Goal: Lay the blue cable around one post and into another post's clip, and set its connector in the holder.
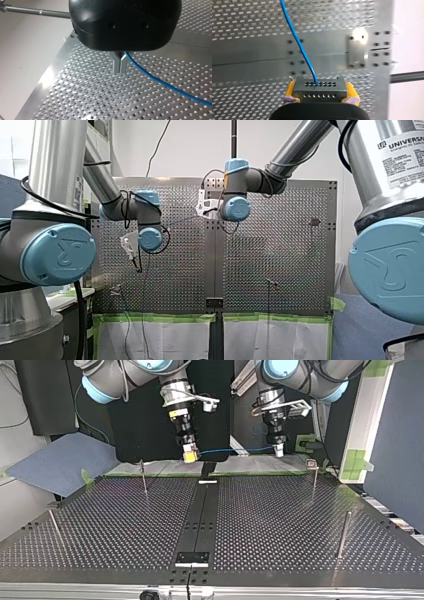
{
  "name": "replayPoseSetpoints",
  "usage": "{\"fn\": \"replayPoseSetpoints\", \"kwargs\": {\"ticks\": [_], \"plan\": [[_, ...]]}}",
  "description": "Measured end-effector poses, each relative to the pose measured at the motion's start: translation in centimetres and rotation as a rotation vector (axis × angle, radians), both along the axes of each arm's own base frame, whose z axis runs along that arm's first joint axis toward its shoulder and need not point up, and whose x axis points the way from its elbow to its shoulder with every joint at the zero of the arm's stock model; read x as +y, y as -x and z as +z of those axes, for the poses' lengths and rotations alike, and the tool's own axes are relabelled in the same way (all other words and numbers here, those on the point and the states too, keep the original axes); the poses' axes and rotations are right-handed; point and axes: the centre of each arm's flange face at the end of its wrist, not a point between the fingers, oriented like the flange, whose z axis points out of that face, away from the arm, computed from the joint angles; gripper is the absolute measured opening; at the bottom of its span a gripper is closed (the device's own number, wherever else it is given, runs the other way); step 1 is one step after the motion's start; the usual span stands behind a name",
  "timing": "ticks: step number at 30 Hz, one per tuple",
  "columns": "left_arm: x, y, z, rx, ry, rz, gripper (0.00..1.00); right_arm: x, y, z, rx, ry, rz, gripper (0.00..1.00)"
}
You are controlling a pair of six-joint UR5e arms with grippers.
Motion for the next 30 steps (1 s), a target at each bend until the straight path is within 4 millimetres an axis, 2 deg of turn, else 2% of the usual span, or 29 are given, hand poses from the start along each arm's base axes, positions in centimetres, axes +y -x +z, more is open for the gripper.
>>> {"fn": "replayPoseSetpoints", "kwargs": {"ticks": [11, 18, 23, 30], "plan": [[3.0, -1.4, 3.7, -0.035, 0.053, 0.028, 0.0, 1.0, -0.1, 8.6, -0.036, 0.084, 0.053, 0.0], [5.2, -2.5, 6.9, -0.082, 0.109, 0.093, 0.0, 2.3, 0.5, 13.0, -0.06, 0.115, 0.074, 0.0], [6.5, -3.0, 9.5, -0.121, 0.145, 0.138, 0.0, 2.7, 0.3, 14.3, -0.053, 0.112, 0.096, 0.0], [7.5, -3.3, 13.4, -0.185, 0.203, 0.179, 0.0, 2.5, -1.3, 13.2, -0.004, 0.078, 0.127, 0.0]]}}
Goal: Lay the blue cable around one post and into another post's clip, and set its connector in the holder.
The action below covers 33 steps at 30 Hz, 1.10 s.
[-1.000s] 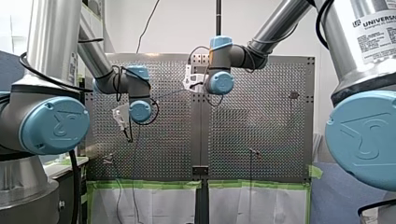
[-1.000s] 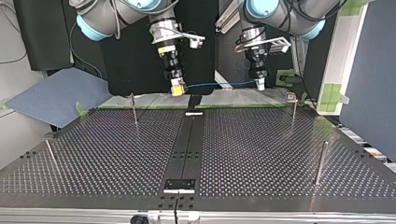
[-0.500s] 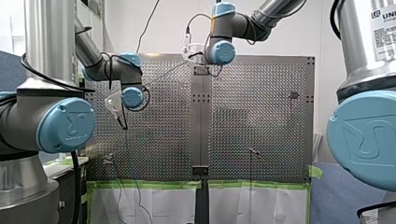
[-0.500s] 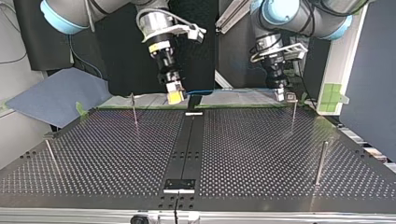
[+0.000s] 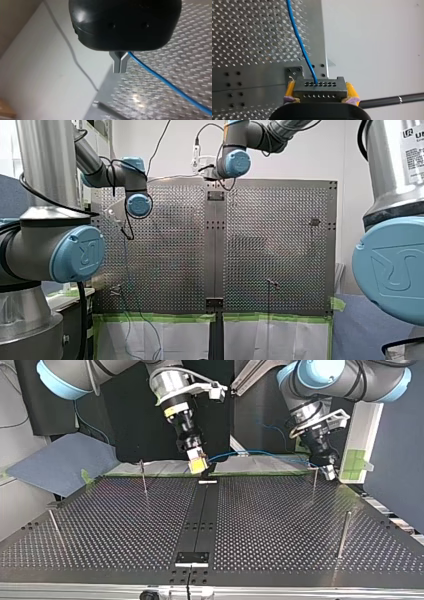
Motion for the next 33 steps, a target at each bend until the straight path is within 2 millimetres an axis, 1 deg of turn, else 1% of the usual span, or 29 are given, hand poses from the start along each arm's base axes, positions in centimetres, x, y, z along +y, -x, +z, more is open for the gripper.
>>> {"fn": "replayPoseSetpoints", "kwargs": {"ticks": [4, 10, 16, 19, 25, 29, 33], "plan": [[0.7, 0.0, 2.7, -0.045, 0.032, 0.014, 0.0, -0.1, -0.7, -0.1, 0.014, -0.008, 0.009, 0.0], [1.9, 0.2, 6.6, -0.103, 0.055, 0.034, 0.0, -0.5, -1.4, 1.2, 0.004, 0.002, 0.013, 0.0], [3.4, 0.6, 9.6, -0.139, 0.05, 0.042, 0.0, -0.9, -2.1, 2.3, -0.008, 0.012, 0.019, 0.0], [4.1, 0.5, 10.2, -0.134, 0.038, 0.044, 0.0, -1.0, -2.6, 2.7, -0.015, 0.019, 0.025, 0.0], [5.5, -0.4, 10.1, -0.095, 0.01, 0.05, 0.0, -1.1, -4.0, 3.0, -0.023, 0.026, 0.04, 0.0], [6.5, -1.9, 10.2, -0.075, -0.024, 0.059, 0.0, -1.1, -4.6, 3.5, -0.039, 0.036, 0.048, 0.0], [7.8, -3.8, 10.4, -0.062, -0.053, 0.066, 0.0, -1.2, -5.3, 3.6, -0.04, 0.038, 0.052, 0.0]]}}
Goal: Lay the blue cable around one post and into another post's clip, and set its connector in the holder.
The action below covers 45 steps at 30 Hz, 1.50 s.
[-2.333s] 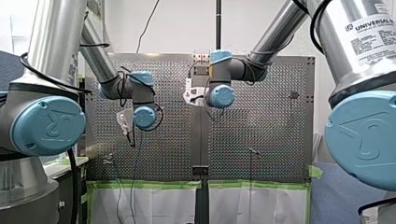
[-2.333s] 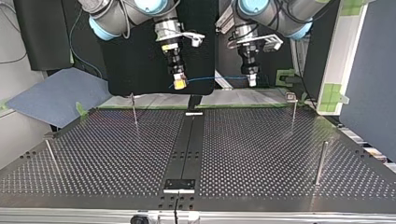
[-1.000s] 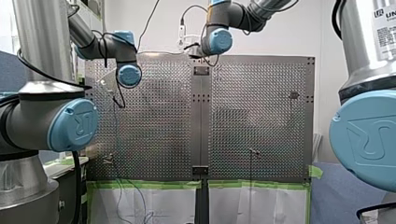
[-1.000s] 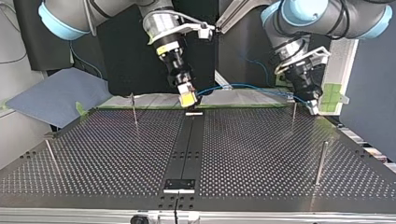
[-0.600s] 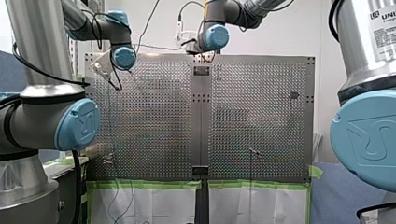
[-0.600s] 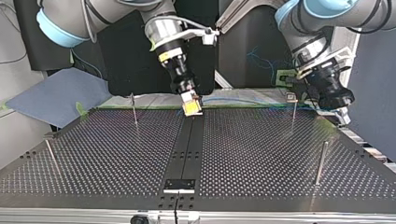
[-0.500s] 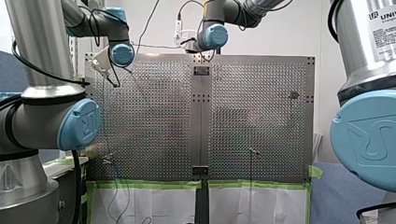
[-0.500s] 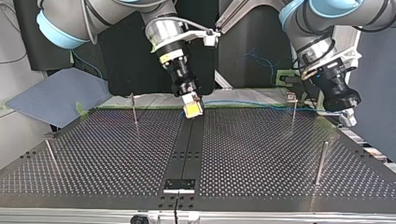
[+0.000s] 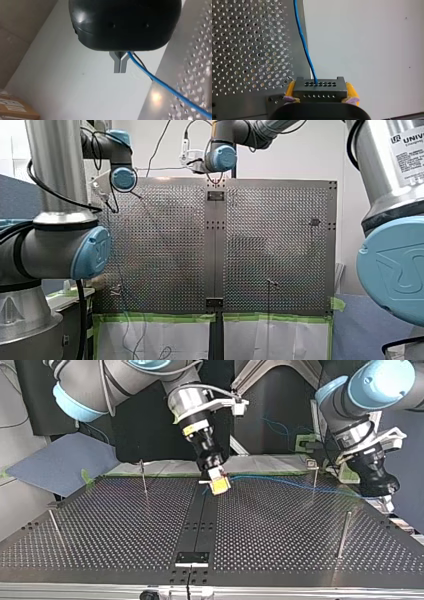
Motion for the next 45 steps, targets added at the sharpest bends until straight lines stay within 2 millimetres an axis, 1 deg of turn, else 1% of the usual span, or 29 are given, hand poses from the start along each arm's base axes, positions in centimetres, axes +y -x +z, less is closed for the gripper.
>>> {"fn": "replayPoseSetpoints", "kwargs": {"ticks": [3, 6, 11, 15, 18, 24, 28, 32, 36, 40, 45], "plan": [[1.0, -1.4, 0.1, 0.001, -0.005, 0.0, 0.0, -0.3, -0.6, 0.1, 0.001, 0.0, 0.002, 0.0], [1.8, -2.5, 0.4, -0.006, -0.003, -0.008, 0.0, -0.6, -1.0, 0.7, -0.011, 0.007, 0.003, 0.0], [2.4, -3.5, 1.5, -0.026, -0.01, -0.033, 0.0, -1.3, -1.9, 1.5, -0.021, 0.015, 0.004, 0.0], [2.6, -4.7, 2.3, -0.046, -0.002, -0.066, 0.0, -1.9, -2.8, 1.3, -0.015, 0.013, 0.004, 0.0], [2.8, -5.6, 2.5, -0.053, 0.007, -0.078, 0.0, -2.5, -3.5, 0.9, -0.009, 0.009, 0.004, 0.0], [4.2, -7.4, 1.4, -0.047, 0.037, -0.079, 0.0, -3.4, -4.7, 0.3, -0.002, 0.004, 0.007, 0.0], [5.5, -7.9, 1.0, -0.046, 0.038, -0.077, 0.0, -3.7, -5.2, 0.0, -0.004, 0.008, 0.011, 0.0], [6.8, -8.4, 0.7, -0.039, 0.032, -0.076, 0.0, -4.2, -5.9, -0.8, 0.002, 0.003, 0.013, 0.0], [8.1, -9.2, -0.4, -0.018, 0.027, -0.082, 0.0, -4.7, -6.6, -1.5, 0.009, -0.002, 0.014, 0.0], [8.6, -10.4, -1.4, -0.003, 0.02, -0.104, 0.0, -5.3, -7.1, -1.9, 0.008, -0.004, 0.012, 0.0], [8.7, -11.1, -1.9, 0.005, 0.006, -0.134, 0.0, -6.2, -7.3, -2.5, 0.003, -0.003, 0.004, 0.0]]}}
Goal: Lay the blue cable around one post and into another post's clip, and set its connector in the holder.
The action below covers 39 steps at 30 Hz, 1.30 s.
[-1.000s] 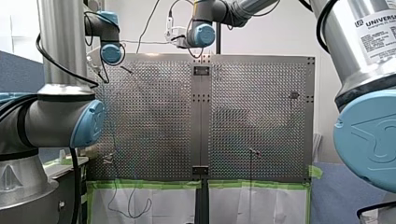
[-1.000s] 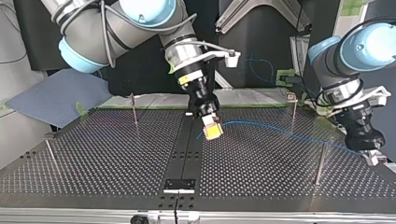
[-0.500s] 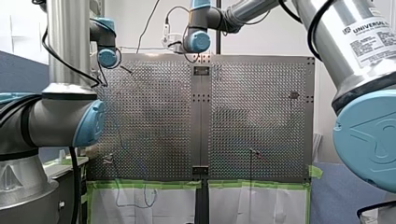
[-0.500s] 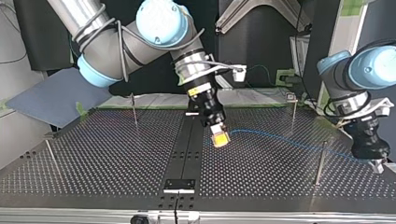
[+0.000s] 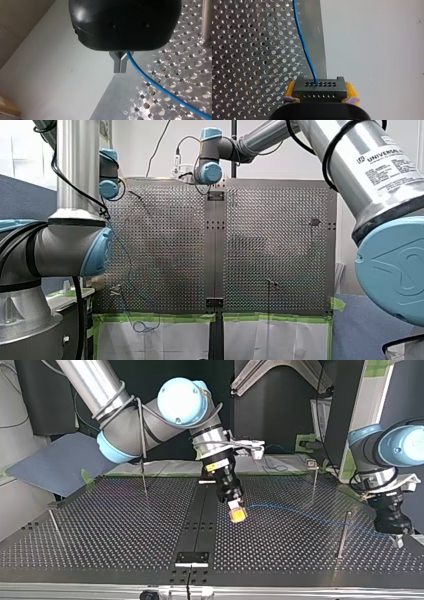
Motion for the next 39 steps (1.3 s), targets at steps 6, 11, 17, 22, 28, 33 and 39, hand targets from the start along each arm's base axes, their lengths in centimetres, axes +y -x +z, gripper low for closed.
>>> {"fn": "replayPoseSetpoints", "kwargs": {"ticks": [6, 11, 17, 22, 28, 33, 39], "plan": [[0.3, -0.6, -0.8, 0.013, -0.005, -0.016, 0.0, -1.2, -0.4, -0.7, -0.002, 0.0, -0.009, 0.0], [0.3, -1.2, -1.9, 0.034, -0.006, -0.037, 0.0, -2.5, -0.6, -2.0, 0.001, -0.005, -0.02, 0.0], [0.3, -1.9, -3.0, 0.04, -0.005, -0.055, 0.0, -4.2, -1.0, -3.9, 0.008, -0.015, -0.03, 0.0], [0.3, -2.6, -4.1, 0.05, -0.003, -0.069, 0.0, -5.7, -0.8, -4.7, 0.008, -0.019, -0.044, 0.0], [0.1, -3.6, -6.2, 0.082, 0.011, -0.096, 0.0, -7.5, 0.1, -5.4, 0.009, -0.028, -0.067, 0.0], [-0.3, -4.0, -7.0, 0.091, 0.018, -0.112, 0.0, -9.0, 0.9, -5.6, 0.006, -0.033, -0.087, 0.0], [-1.3, -4.1, -7.2, 0.093, 0.023, -0.142, 0.04, -10.1, 1.7, -5.8, 0.005, -0.04, -0.104, 0.0]]}}
